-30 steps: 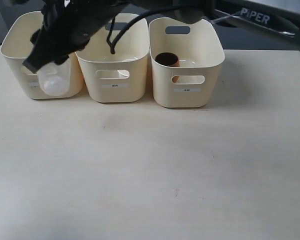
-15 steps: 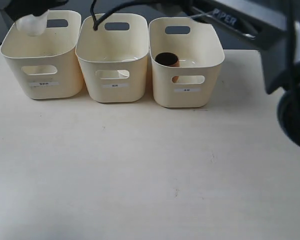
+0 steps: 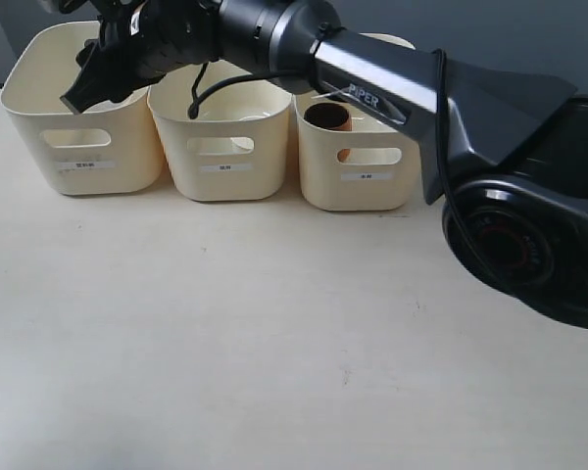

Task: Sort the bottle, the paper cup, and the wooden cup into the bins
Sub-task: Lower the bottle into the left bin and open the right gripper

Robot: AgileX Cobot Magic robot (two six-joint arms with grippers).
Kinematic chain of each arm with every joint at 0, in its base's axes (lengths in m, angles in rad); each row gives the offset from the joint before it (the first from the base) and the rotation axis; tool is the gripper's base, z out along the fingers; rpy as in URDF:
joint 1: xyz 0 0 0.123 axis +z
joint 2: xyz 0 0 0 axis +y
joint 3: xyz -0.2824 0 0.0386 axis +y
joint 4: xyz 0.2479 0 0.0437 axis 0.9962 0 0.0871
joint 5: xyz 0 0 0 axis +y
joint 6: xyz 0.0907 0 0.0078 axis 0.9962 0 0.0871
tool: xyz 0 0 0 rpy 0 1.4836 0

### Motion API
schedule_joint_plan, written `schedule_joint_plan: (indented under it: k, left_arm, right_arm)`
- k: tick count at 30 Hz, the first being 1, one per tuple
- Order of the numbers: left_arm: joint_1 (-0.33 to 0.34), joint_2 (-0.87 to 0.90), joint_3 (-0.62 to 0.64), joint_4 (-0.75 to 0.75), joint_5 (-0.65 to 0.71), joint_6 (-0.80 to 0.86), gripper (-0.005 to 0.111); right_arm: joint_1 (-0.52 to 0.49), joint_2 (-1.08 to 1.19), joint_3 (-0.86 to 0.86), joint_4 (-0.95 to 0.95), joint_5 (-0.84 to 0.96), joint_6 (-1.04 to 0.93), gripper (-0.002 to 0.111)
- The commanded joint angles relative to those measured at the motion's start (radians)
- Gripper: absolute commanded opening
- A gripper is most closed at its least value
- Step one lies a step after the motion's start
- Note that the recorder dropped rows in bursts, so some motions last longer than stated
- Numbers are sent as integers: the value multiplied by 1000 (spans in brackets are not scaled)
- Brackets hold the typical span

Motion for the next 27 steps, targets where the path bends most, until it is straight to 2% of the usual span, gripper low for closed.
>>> schedule_joint_plan:
  k: [1,4,6,11,19,21,25,27]
  left_arm:
    - [-3,-5,-4,1,-7,-1,0]
    - [-3,-5,-4,1,-7,-1,0]
    - [-3,-5,-4,1,-7,-1,0]
    - [-3,-5,-4,1,-7,-1,0]
    - [-3,-5,-4,1,-7,-1,0]
    - [-3,-5,-4,1,-7,-1,0]
    - [-3,-5,-4,1,-7,-1,0]
    - [-3,-5,-4,1,-7,-1,0]
  right_arm:
    - [-4,-2,-7,-8,18,4,-1]
    - [-4,-2,-7,-8,19,4,-1]
    - [-4,-2,-7,-8,22,4,4]
    - [-4,-2,-7,-8,16,4,31]
    - [-4,-2,-7,-4,2,4,33]
    - [-4,-2,-7,-4,2,4,36]
    - [-4,-2,-7,-1,-3,4,51]
    - [-4,-2,-7,1,-7,4,50]
